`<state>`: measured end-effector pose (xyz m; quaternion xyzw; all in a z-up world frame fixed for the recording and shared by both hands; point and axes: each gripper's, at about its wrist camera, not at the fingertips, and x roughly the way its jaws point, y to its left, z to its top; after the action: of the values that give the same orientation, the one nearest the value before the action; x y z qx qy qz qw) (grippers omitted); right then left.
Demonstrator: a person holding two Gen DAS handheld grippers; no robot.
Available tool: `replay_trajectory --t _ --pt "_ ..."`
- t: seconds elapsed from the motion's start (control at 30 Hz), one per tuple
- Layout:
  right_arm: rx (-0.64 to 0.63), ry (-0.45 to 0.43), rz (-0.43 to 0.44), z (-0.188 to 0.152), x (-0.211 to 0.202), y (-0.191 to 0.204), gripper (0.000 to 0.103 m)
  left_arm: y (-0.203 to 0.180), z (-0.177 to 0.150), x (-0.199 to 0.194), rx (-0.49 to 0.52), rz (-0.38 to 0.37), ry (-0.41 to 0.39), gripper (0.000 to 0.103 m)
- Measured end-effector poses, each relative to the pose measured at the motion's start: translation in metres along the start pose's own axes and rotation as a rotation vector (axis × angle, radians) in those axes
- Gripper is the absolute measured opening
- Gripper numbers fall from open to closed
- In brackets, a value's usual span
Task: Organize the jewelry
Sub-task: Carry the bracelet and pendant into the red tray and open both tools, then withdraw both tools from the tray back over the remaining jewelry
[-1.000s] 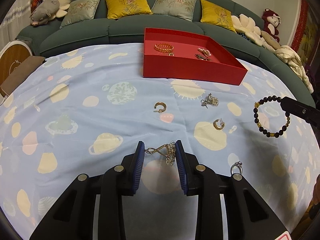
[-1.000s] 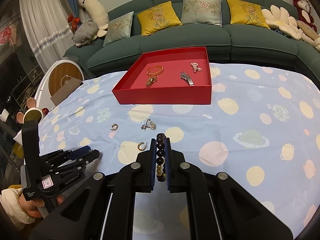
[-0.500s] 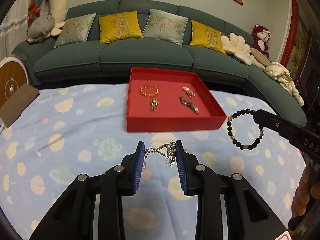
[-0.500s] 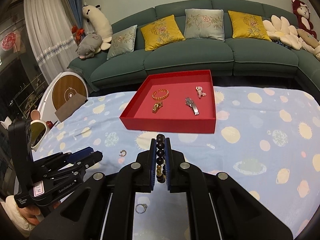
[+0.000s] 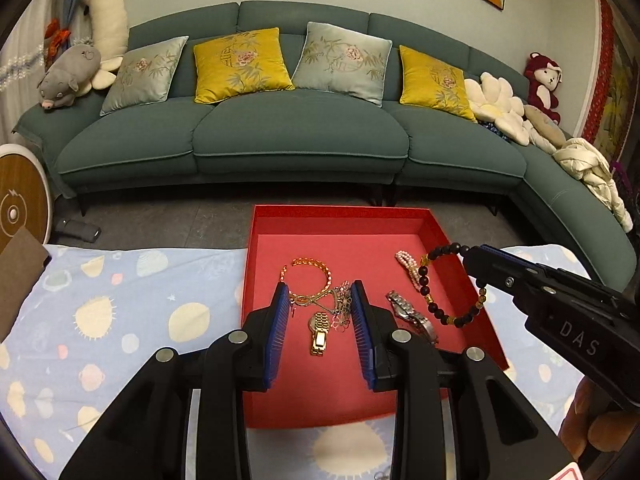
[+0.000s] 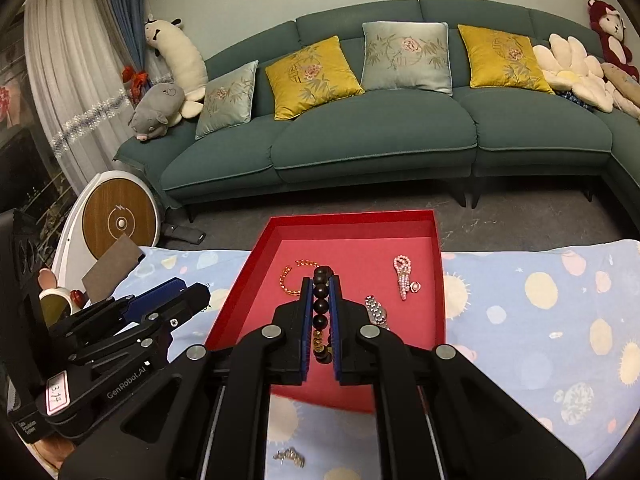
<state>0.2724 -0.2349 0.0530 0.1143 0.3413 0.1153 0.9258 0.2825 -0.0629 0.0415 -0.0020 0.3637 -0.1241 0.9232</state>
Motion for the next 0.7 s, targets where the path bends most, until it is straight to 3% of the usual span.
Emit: replay_trajectory --t 0.3,0.4,0.43,0.47,0.53,0.7 --pt "-0.007 0.062 -0.008 0.004 0.072 -0.004 0.007 0.013 -0.006 0.056 -0.026 0.038 0.074 0.029" --pt "-0.029 0.075 -0.023 0.001 0.082 -0.004 0.009 0.016 -0.008 0.061 -0.047 0.065 0.086 0.041" --pt "-0.034 0.067 -0.024 -0.002 0.08 -0.003 0.012 0.017 -0.008 0.059 -0.054 0.07 0.081 0.054" --pt "-0.037 0.053 -0.027 -0.002 0.075 -0.003 0.014 0.019 -0.008 0.054 -0.063 0.08 0.069 0.058" --pt "-0.035 0.018 -0.034 -0.004 0.062 -0.002 0.023 0.021 -0.007 0.04 -0.059 0.08 0.041 0.058" --pt "-0.05 -0.06 -0.034 -0.006 -0.004 0.003 0.024 0.024 -0.01 -0.019 -0.04 0.058 -0.015 0.058"
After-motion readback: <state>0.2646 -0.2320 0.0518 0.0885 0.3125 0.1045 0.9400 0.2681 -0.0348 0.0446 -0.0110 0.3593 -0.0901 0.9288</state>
